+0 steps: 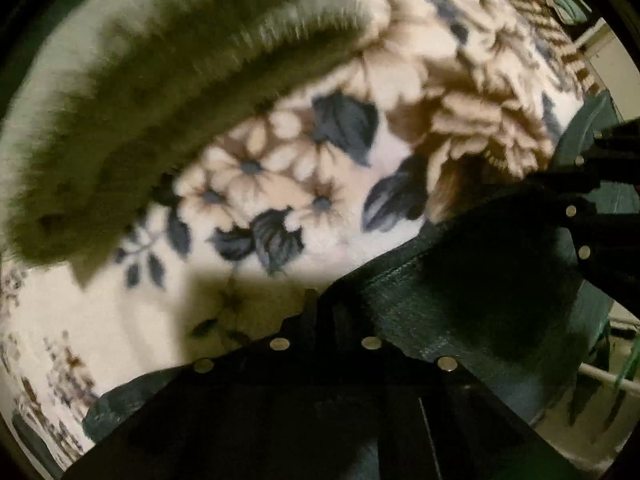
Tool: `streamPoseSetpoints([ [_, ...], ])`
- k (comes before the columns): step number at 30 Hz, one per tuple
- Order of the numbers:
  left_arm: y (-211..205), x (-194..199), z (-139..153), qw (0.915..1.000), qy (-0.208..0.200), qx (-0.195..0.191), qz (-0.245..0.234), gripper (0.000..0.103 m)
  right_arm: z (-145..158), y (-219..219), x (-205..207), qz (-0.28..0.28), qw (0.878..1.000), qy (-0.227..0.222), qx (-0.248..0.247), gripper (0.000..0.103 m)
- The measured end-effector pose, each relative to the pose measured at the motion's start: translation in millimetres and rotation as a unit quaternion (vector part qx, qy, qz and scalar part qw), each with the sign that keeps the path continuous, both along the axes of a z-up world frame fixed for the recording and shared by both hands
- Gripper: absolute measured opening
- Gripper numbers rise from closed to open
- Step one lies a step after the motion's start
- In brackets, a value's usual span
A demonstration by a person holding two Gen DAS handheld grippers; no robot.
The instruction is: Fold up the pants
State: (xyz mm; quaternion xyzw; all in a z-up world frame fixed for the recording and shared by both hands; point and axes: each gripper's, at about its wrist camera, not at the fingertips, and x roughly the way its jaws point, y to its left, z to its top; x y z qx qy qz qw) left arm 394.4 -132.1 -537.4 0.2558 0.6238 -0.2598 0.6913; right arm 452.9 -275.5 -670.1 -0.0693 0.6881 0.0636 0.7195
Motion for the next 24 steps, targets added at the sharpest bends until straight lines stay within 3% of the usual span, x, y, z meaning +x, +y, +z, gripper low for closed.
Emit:
streamPoseSetpoints([
  [6,20.4,-49.4,70.3,0.9955,-0.061,-0.031,0.065,0.003,41.1,-16.8,-42.0,-0.009,0.999,-0.05,0.017,0.01],
  [9,19.8,-91.1,80.9,0.9909,-0.076,-0.042,0.103,0.003,62.2,-15.5,-73.0,-0.007,0.998,-0.064,0.019,0.009],
  [12,5.7,-129.6,71.9,0.9843,-0.076,-0.055,0.149,0.003,86.2,21.3,-101.5,-0.007,0.997,-0.075,0.016,0.009],
  [16,19.0,-190.9,72.6,0.9762,-0.058,-0.059,0.201,0.003,93.7,47.6,-163.4,-0.005,0.998,-0.068,0.017,0.009],
  [20,19.2,-231.3,50.5,0.9725,-0.032,-0.045,0.226,0.003,71.5,61.8,-225.2,-0.01,0.999,-0.034,0.021,0.009],
  [24,23.6,-255.9,19.7,0.9679,-0.005,-0.032,0.249,0.003,39.9,68.3,-260.7,-0.018,1.0,-0.014,0.018,0.009],
])
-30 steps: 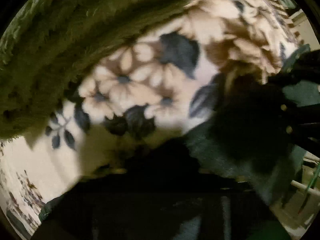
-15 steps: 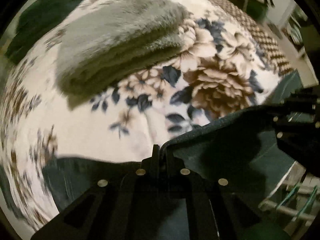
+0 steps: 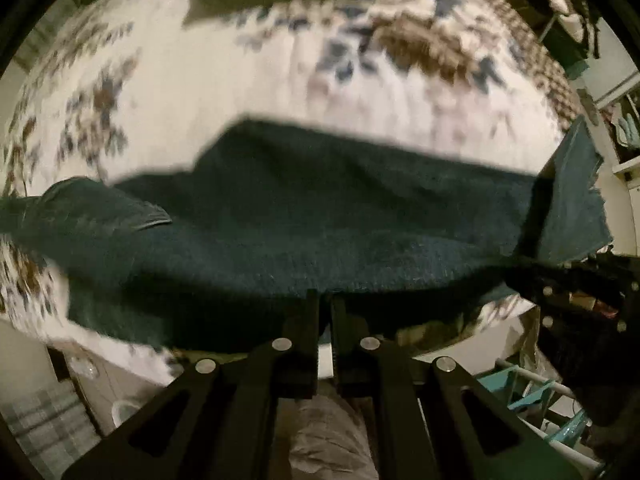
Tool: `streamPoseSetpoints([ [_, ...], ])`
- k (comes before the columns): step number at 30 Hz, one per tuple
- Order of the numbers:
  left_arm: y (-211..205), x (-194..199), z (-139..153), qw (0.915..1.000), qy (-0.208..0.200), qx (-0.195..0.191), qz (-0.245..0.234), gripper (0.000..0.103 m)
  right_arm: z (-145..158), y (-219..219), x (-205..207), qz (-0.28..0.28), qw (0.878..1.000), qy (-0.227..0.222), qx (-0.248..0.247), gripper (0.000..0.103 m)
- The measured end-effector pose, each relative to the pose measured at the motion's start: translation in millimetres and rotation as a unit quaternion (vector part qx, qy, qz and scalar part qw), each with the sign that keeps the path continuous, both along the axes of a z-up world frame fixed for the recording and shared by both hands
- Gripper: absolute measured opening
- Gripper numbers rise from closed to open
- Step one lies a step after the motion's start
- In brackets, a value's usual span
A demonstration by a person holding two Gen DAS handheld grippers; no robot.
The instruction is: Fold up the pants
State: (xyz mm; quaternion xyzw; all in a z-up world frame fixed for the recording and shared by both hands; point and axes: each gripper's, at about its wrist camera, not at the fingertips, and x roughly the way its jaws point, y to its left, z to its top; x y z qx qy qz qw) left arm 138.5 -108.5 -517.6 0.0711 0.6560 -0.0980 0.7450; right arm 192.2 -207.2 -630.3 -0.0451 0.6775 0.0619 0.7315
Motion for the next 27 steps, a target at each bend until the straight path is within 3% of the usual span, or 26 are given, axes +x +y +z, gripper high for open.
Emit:
streamPoseSetpoints([
  [3,1.7,-4.4,-25.2,0.9998,0.014,0.006,0.011,0.007,-23.3,-0.3,-7.9,-0.015,1.0,0.013,0.0,0.01],
  [7,14.1,-7.3,-37.8,0.9977,0.05,-0.015,0.045,0.014,-37.6,-12.5,-13.9,-0.038,0.997,0.057,0.04,0.022],
  [9,18.7,-11.7,-30.7,0.9965,0.056,-0.012,0.061,0.029,-25.3,-28.9,-23.1,-0.073,0.992,0.056,0.086,0.04],
  [11,22.4,-15.8,-16.2,0.9953,0.046,-0.023,0.082,0.046,-12.9,-53.9,-33.4,-0.127,0.981,0.064,0.131,0.083],
  [14,10.2,-13.1,9.6,0.9951,0.005,-0.039,0.091,0.069,6.1,-107.3,-45.4,-0.224,0.96,0.047,0.158,0.085],
  [16,-14.9,-2.7,20.4,0.9961,-0.031,-0.035,0.075,0.076,16.5,-147.1,-47.5,-0.288,0.946,0.025,0.147,0.085],
  [19,-53.4,21.9,15.2,0.9974,-0.052,-0.02,0.047,0.077,21.7,-215.8,-39.8,-0.368,0.925,-0.005,0.092,0.085],
  [22,-103.2,53.1,-1.4,0.998,-0.061,0.003,0.015,0.077,15.5,-282.8,-15.1,-0.436,0.897,-0.018,0.077,0.085],
  [27,-170.3,95.2,-25.4,0.9972,-0.063,0.029,-0.028,0.077,-3.2,-345.8,47.3,-0.46,0.887,-0.023,0.038,0.085],
])
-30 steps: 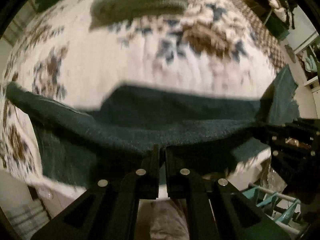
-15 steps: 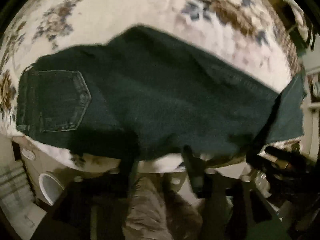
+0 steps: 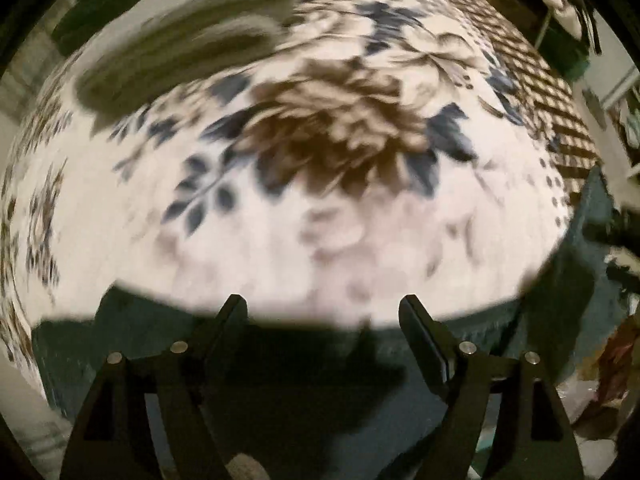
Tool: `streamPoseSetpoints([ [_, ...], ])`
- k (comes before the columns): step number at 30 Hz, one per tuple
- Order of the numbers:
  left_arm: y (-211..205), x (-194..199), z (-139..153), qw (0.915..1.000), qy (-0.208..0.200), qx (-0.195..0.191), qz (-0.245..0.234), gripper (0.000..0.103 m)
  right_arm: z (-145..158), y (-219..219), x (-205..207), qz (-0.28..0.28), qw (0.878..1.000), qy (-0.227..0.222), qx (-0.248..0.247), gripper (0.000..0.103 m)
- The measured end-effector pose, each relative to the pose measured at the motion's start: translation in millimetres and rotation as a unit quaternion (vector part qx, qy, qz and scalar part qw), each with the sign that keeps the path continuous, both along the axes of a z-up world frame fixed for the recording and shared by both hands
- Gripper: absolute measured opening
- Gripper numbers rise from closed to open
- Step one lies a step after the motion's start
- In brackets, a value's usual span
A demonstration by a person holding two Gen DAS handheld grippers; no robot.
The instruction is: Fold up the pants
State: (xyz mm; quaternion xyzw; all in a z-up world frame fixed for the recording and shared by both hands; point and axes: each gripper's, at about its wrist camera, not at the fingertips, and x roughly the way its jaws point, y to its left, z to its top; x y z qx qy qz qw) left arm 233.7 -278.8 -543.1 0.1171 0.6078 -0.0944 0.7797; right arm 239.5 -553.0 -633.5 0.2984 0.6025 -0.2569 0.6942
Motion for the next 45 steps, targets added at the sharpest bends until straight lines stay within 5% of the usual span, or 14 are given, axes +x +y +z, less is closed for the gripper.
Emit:
streamPoseSetpoints([
  [5,-23.5,19.8,-17.9,0.9997,0.007,0.018,-0.012,0.077,-34.3,-24.6,24.7,-0.01,0.998,0.061,-0.003,0.08],
  [8,-24.8,19.5,-16.7,0.9996,0.015,0.015,-0.016,0.077,-16.1,-42.9,-17.3,-0.049,0.998,0.044,-0.011,0.023],
  [10,-25.7,14.0,-14.2,0.9995,0.021,0.008,-0.024,0.077,-4.6,-57.6,-61.8,-0.096,0.995,0.028,0.005,0.01],
  [14,-26.9,-5.4,-13.4,0.9985,0.038,-0.003,-0.038,0.077,5.1,-68.7,-153.7,-0.146,0.989,0.018,0.013,0.007],
  [18,-31.9,-21.9,-18.3,0.9977,0.054,-0.013,-0.039,0.077,-6.4,-77.4,-216.3,-0.194,0.98,0.007,0.045,0.006],
  [22,-32.8,-38.2,-22.8,0.9969,0.066,-0.019,-0.039,0.077,-3.6,-76.8,-211.3,-0.215,0.972,-0.051,0.079,0.006],
  [26,-39.8,-47.7,-7.5,0.9975,0.053,-0.03,-0.036,0.077,49.6,-67.8,-191.4,-0.179,0.966,-0.169,0.085,0.005],
  [30,-35.4,-45.7,20.3,0.9982,0.023,-0.051,-0.02,0.077,115.1,-62.7,-169.2,-0.142,0.945,-0.284,0.082,0.005],
  [33,-36.9,-38.5,39.0,0.9977,-0.006,-0.066,-0.013,0.077,127.4,-66.3,-183.3,-0.134,0.934,-0.326,0.061,0.005],
  [36,-44.6,-35.4,38.2,0.9978,-0.022,-0.059,-0.019,0.077,85.8,-80.2,-207.2,-0.161,0.942,-0.287,0.059,0.005],
  [41,-44.1,-45.0,11.1,0.9991,0.0,-0.039,-0.019,0.077,-8.9,-91.6,-241.3,-0.183,0.969,-0.151,0.069,0.008],
  [43,-38.2,-51.0,1.7,0.9992,0.01,-0.037,-0.015,0.077,-5.2,-90.7,-254.8,-0.188,0.966,-0.161,0.071,0.013],
  [45,-30.4,-56.4,-0.6,0.9991,0.017,-0.039,-0.008,0.077,8.5,-88.5,-257.8,-0.185,0.971,-0.14,0.059,0.07],
])
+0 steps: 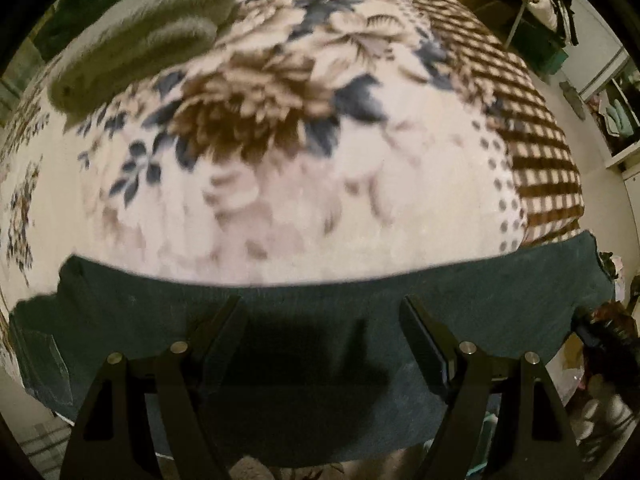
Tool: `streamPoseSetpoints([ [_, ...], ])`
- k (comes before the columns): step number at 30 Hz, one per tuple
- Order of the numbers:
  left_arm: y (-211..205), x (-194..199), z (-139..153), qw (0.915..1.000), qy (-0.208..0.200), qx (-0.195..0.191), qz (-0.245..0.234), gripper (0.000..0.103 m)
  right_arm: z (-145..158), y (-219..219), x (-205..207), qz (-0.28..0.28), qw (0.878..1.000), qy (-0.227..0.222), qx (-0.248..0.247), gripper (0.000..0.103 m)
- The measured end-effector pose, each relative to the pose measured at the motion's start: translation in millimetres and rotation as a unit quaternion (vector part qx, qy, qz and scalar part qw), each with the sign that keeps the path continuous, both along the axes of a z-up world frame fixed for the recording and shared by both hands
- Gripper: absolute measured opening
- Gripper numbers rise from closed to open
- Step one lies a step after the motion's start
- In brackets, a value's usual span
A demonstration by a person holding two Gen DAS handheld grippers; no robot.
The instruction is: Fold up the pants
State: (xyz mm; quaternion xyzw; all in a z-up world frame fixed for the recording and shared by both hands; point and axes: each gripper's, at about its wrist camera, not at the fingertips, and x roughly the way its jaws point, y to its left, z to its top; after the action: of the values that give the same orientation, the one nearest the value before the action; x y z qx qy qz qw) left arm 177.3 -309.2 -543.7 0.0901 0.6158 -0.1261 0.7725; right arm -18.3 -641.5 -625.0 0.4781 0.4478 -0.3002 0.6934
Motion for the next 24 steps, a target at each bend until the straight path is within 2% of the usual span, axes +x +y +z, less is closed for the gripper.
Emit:
streamPoseSetpoints([
  [1,4.3,-2.3,0.3,1.0,0.002,-0.002,0.004,0.077,5.8,1.9,1.4,0.004,1.0,-0.002,-0.005,0.079],
  [4,26.5,-10.4,5.0,0.9997,0.009,-0.01,0.022,0.077,36.4,20.5,17.1,0.052,0.998,0.013,-0.021,0.08],
  [6,48.0,-15.0,10.3,0.9991,0.012,-0.013,0.038,0.077,55.2,50.4,36.2,0.119,0.992,0.026,-0.03,0.08],
  [7,66.5,-16.9,14.4,0.9985,0.015,-0.011,0.051,0.077,65.4,74.9,54.4,0.167,0.985,0.032,-0.03,0.08],
  [9,97.0,-19.0,20.4,0.997,0.016,-0.005,0.076,0.077,72.9,116.1,83.7,0.233,0.972,0.019,-0.01,0.08],
  [12,162.0,-21.3,27.5,0.9914,0.008,0.024,0.128,0.077,81.3,192.6,141.7,0.345,0.938,0.002,0.027,0.08],
  [14,203.5,-18.9,29.2,0.9861,0.001,0.042,0.161,0.077,81.2,253.2,181.4,0.425,0.905,-0.003,0.036,0.08],
  [16,252.9,-12.3,26.6,0.9775,-0.005,0.068,0.199,0.077,78.9,307.2,214.3,0.479,0.876,-0.012,0.049,0.078],
  [17,272.0,-9.5,25.0,0.9739,-0.008,0.076,0.214,0.077,75.7,338.3,234.0,0.506,0.861,-0.014,0.05,0.074],
  [20,327.2,2.1,18.1,0.9608,-0.009,0.091,0.262,0.077,53.5,413.9,282.6,0.566,0.822,0.005,0.068,0.061],
  [21,347.0,6.5,14.9,0.9561,-0.01,0.096,0.277,0.077,44.5,432.7,294.6,0.577,0.813,0.016,0.082,0.057],
  [24,381.5,14.3,9.5,0.9489,-0.01,0.096,0.3,0.077,14.3,482.3,324.6,0.604,0.786,0.054,0.12,0.056],
])
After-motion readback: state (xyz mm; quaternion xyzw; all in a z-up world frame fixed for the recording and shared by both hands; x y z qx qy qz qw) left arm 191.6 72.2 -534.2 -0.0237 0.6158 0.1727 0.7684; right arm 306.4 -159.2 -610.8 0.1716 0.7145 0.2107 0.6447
